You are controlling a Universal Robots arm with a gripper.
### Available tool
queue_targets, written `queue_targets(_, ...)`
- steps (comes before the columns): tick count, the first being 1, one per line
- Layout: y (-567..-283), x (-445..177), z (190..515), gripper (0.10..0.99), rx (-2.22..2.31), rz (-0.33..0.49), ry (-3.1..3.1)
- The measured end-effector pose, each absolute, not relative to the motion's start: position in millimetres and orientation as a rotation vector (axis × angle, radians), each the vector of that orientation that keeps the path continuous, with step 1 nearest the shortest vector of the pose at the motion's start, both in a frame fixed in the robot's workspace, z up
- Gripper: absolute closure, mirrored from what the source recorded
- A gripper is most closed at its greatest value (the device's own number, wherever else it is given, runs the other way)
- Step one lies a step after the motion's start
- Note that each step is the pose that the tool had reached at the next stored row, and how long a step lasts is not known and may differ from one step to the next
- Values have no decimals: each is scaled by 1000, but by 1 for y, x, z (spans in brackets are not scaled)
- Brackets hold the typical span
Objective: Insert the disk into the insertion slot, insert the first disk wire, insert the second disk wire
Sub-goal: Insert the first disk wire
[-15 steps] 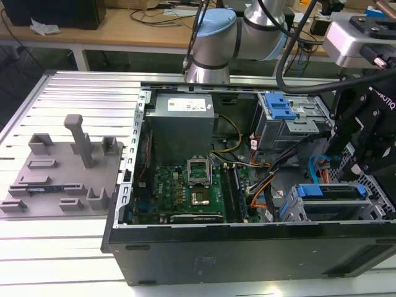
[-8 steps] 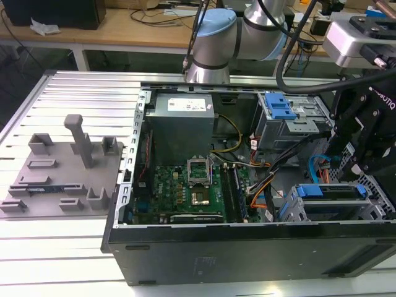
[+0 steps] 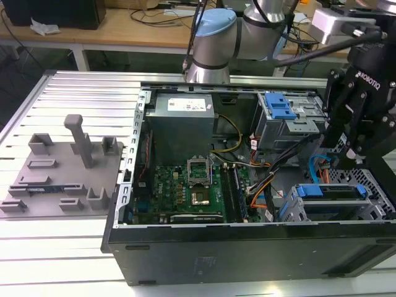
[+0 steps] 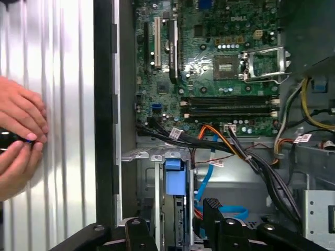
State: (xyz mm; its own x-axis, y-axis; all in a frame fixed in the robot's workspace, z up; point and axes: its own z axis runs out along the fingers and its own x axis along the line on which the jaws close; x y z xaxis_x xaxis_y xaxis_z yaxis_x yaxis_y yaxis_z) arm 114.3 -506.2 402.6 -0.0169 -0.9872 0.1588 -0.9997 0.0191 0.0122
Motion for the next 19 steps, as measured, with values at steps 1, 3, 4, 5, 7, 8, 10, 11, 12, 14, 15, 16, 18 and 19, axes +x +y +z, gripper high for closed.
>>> queue_targets(1,-501,114,403,588,2091,197,-2130)
queue_targets(3,-492,114,403,588,2054,264,-2093)
queue_targets(4,-488,114,403,588,2029,309,-2068)
queue_targets(5,-486,114,403,588,2012,337,-2051)
queue_targets(7,-482,114,403,588,1990,373,-2030)
queue_targets(8,-480,114,403,588,1976,394,-2016)
queue_targets(10,-476,114,403,588,1955,428,-1995)
queue_targets(11,-474,114,402,588,1943,445,-1983)
queue_targets(12,-472,114,401,588,1927,470,-1967)
queue_targets(14,-471,114,400,588,1914,488,-1955)
queue_targets(15,-470,114,400,588,1907,498,-1948)
queue_targets(16,-468,114,399,588,1902,507,-1942)
queue_targets(18,-464,114,397,588,1896,514,-1937)
queue_targets(19,-461,114,396,588,1896,515,-1937)
